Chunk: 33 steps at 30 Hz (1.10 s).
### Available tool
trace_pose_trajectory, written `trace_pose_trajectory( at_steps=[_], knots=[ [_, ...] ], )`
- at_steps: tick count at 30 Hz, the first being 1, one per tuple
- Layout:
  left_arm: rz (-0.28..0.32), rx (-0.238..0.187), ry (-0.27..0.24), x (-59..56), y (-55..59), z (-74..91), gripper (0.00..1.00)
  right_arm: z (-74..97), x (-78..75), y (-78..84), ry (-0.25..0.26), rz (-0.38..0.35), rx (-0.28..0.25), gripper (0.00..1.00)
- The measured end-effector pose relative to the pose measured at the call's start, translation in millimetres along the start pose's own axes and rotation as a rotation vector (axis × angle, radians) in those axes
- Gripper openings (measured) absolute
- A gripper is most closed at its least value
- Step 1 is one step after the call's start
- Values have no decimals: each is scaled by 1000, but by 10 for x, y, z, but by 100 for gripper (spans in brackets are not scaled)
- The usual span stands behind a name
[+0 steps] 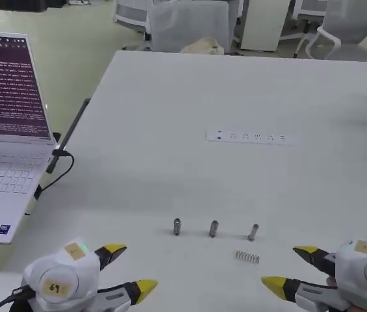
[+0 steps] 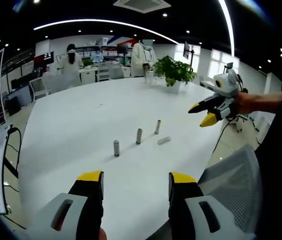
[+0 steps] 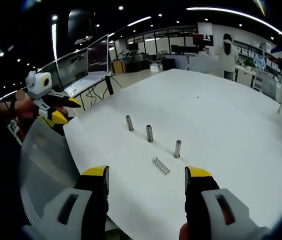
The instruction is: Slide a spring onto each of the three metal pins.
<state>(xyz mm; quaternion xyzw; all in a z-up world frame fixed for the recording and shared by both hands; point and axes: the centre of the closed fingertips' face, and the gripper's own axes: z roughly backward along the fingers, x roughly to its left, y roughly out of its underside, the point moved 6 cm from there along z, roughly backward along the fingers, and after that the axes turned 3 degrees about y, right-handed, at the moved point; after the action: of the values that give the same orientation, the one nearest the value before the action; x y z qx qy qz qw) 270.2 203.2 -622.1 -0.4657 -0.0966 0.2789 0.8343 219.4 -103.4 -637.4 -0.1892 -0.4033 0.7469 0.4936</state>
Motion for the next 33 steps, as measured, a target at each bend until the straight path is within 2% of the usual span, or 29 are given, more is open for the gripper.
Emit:
trace_pose_trajectory(
  at_steps=[17,27,33],
  knots=[
    [-24,-2,28,-32,-96,-113,47,59,38,47,-13,3,20,66],
    [-49,6,62,-121,-131,-221,47,116,39,77,-7,-3,17,66],
    [-89,19,103,-214,-171,-316,46,149,40,90,-4,-7,17,66]
  ],
)
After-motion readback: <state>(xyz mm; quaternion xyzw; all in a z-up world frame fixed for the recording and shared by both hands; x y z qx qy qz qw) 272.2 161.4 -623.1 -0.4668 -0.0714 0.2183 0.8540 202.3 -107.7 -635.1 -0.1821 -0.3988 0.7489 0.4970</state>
